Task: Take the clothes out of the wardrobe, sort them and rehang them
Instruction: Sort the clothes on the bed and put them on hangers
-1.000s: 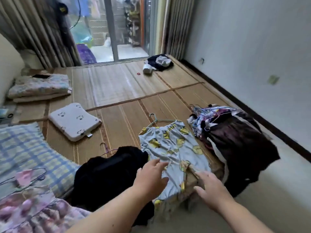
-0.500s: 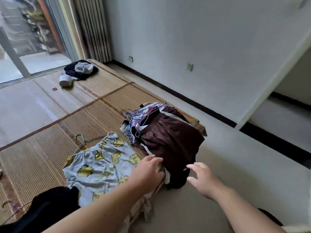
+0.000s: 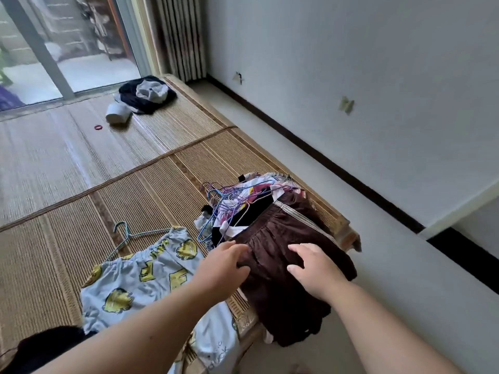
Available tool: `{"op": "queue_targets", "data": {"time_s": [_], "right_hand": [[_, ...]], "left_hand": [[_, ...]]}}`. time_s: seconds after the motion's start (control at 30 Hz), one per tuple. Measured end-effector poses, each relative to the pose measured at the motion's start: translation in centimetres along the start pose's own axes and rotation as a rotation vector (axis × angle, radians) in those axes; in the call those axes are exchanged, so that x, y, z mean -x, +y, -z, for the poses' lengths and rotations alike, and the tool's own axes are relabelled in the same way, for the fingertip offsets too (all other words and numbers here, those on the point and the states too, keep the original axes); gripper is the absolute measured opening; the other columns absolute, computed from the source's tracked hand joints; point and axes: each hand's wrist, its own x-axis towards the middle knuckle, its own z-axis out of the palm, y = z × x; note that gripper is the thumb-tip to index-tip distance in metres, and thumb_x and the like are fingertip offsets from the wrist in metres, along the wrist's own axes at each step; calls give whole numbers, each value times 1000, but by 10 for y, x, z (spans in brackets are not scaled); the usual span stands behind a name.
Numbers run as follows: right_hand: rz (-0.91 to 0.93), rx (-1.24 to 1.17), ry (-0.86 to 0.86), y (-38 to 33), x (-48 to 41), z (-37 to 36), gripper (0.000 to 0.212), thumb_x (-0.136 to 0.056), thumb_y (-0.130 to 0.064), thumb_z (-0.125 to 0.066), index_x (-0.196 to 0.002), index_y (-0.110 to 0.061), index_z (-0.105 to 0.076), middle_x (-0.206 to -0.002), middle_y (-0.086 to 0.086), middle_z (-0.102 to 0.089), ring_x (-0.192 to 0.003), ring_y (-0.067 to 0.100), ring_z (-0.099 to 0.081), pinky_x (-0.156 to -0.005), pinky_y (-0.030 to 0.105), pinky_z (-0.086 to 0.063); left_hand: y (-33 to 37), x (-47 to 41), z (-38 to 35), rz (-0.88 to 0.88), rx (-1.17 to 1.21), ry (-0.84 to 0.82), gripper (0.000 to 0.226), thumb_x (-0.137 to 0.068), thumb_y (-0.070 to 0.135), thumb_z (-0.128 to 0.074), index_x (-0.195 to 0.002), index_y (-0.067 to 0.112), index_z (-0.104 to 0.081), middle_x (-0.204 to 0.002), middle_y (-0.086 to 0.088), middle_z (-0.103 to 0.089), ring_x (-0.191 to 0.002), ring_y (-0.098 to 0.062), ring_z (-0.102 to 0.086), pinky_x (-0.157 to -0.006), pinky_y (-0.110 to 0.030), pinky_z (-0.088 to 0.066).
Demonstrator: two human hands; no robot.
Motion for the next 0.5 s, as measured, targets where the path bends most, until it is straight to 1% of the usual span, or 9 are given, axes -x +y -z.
{"op": "queue_targets", "data": {"time_s": [0.13,0.27,0.4,0.5], "right_hand": [[102,78,-70,16,-83,24,52,-88,-38,-54,-138,-32,-41,-145,-3,-35,-130,19,-41,-109,39,-33],[209,131,-166,37,-180,43,58,-88,-36,-55,-142,-30,-37,-145,0,-36,-133,20,-37,-110,38,-32],[267,222,-218,56,-267,53,65,-84,-34,-57,-144,-29,-32,-147,2,-35,-133,23,-37,-108,41,-34],[292,327,-228,68,-321,53,70,-81,-37,-61,-144,-31,-30,-147,3,-35,-132,24,-38,-106,41,-37]], "left_hand": [[2,-47,-3,116,10,76,50,-87,40,-53,-136,37,-43,-143,9,-41,-123,-15,-47,-95,-34,-46],[2,-94,-19,298,31,136,52,-85,45,-55,-136,39,-44,-141,12,-42,-123,-11,-46,-98,-33,-45],[2,-136,-42,506,33,136,54,-86,47,-55,-138,41,-39,-144,12,-38,-127,-14,-42,-101,-38,-42],[3,-168,-63,570,54,100,55,-87,45,-54,-140,39,-38,-148,10,-34,-132,-16,-38,-105,-36,-38]]}}
